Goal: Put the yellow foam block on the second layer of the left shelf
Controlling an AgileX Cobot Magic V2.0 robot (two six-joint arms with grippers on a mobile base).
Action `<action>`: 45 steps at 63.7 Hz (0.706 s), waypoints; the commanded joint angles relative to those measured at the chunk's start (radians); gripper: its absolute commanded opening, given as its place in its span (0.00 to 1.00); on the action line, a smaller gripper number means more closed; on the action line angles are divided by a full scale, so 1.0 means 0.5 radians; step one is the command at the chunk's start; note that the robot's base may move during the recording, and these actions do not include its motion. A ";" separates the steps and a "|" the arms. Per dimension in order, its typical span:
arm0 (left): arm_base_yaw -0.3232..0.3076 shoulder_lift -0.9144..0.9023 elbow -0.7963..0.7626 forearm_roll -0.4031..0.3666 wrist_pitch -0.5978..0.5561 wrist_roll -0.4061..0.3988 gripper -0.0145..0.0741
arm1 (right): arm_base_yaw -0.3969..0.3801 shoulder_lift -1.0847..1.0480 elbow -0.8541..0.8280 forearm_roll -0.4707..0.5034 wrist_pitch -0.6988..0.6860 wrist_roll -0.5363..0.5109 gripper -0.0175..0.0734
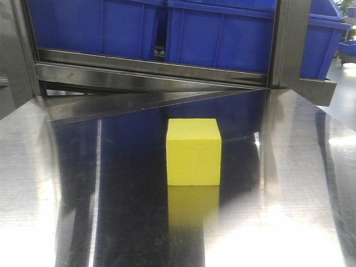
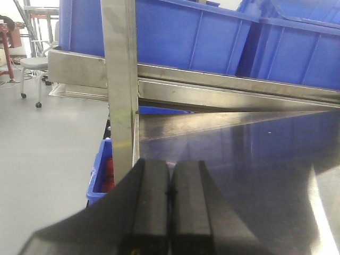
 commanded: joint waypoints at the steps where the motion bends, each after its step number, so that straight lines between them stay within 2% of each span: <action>1: -0.002 0.007 0.052 -0.015 -0.174 -0.008 0.32 | 0.112 0.184 -0.205 0.004 -0.032 -0.009 0.86; 6: -0.002 0.007 0.052 -0.015 -0.174 -0.008 0.32 | 0.273 0.353 -0.345 0.004 0.067 0.020 0.86; 9: -0.002 0.007 0.052 -0.015 -0.174 -0.008 0.32 | 0.372 0.451 -0.432 0.004 0.128 0.106 0.86; 18: -0.002 0.007 0.052 -0.015 -0.174 -0.008 0.32 | 0.635 0.756 -0.704 -0.019 0.336 0.590 0.86; 25: -0.002 0.007 0.052 -0.015 -0.174 -0.008 0.32 | 0.839 1.002 -0.888 -0.137 0.510 0.897 0.86; 33: -0.002 0.007 0.052 -0.015 -0.174 -0.008 0.32 | 1.039 1.249 -1.094 -0.262 0.672 1.068 0.86; 45: -0.002 0.007 0.052 -0.015 -0.174 -0.008 0.32 | 1.232 1.511 -1.307 -0.307 0.726 1.275 0.86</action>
